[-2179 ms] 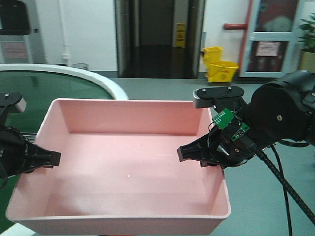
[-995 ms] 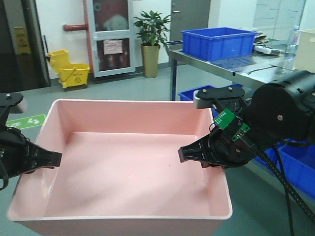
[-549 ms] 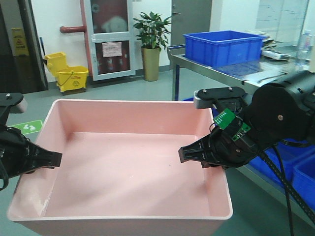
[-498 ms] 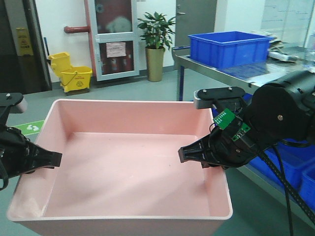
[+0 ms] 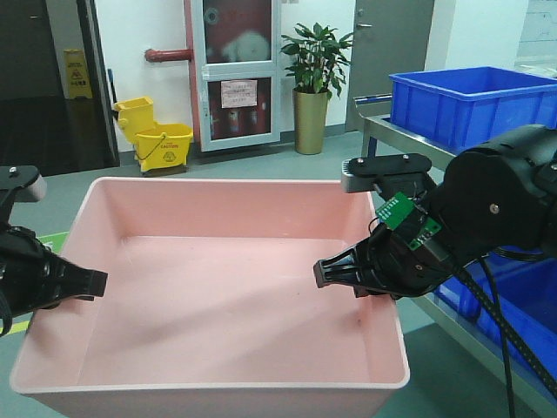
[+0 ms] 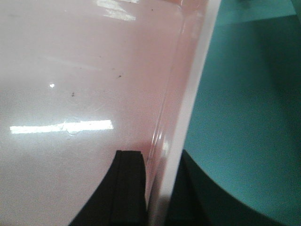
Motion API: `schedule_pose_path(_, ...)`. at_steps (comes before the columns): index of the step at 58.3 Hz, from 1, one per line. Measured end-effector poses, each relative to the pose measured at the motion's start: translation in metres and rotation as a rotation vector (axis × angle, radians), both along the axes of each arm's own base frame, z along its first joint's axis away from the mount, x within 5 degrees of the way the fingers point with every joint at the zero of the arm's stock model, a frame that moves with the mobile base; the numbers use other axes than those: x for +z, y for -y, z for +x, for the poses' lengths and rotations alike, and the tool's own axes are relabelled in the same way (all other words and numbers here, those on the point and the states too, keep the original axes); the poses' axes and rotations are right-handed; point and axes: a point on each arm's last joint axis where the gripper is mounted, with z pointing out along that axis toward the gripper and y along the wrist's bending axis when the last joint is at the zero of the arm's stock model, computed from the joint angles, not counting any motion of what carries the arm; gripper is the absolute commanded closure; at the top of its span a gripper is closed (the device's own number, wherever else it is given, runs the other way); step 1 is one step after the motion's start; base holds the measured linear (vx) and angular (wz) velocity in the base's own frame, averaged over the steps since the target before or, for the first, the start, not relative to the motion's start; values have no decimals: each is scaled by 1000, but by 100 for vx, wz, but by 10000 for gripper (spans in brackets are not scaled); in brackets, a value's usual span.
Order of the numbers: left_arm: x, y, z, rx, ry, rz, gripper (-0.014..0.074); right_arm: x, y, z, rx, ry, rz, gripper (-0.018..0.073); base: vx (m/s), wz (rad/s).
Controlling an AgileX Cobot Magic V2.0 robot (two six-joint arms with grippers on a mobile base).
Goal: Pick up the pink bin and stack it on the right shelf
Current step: 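Hold the pink bin with both grippers while the base drives to the table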
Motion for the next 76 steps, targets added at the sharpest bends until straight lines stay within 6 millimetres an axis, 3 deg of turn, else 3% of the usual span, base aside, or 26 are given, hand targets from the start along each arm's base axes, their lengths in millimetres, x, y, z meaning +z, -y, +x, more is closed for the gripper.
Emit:
schedule_pose_path(30, 0, 0, 0, 0, 0, 1, 598, -1, 0, 0, 0, -2, 1, 568, 54, -27)
schedule_pose_path(76, 0, 0, 0, 0, 0, 1, 598, -1, 0, 0, 0, -2, 1, 568, 42, -61)
